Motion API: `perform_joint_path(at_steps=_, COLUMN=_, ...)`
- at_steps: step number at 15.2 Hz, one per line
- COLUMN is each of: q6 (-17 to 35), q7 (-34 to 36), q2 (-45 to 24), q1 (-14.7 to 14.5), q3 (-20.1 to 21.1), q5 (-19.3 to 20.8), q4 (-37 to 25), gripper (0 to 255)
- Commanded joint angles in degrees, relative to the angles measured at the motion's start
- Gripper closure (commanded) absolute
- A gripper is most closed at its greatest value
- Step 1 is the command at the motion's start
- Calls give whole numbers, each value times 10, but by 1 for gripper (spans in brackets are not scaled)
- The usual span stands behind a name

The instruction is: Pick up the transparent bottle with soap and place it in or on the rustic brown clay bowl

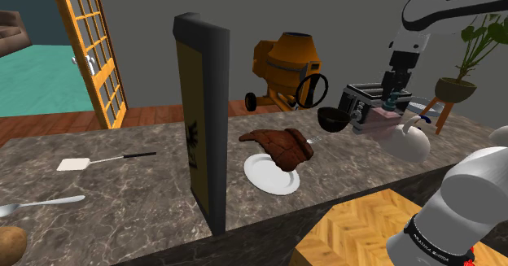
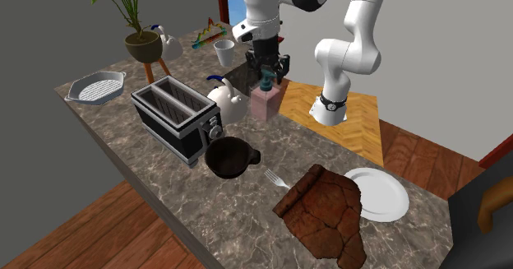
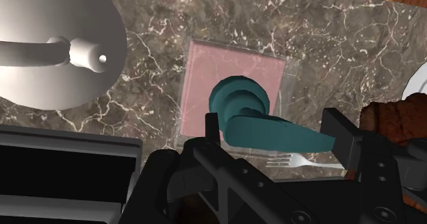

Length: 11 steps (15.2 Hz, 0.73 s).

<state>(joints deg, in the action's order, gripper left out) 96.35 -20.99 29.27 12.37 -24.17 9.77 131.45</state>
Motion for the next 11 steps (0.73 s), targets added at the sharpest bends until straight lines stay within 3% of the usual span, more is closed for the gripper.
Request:
perform_joint_path(at_steps=1, q6=-15, q7=-1, q2=1, q1=0, q3=2, q5=-1, q4=-14, gripper=255)
perform_joint_path(at_steps=11, q6=-86, q7=-2, q2=-3, q1=-5, q3=11, q5=-8, q4=-89, gripper=255)
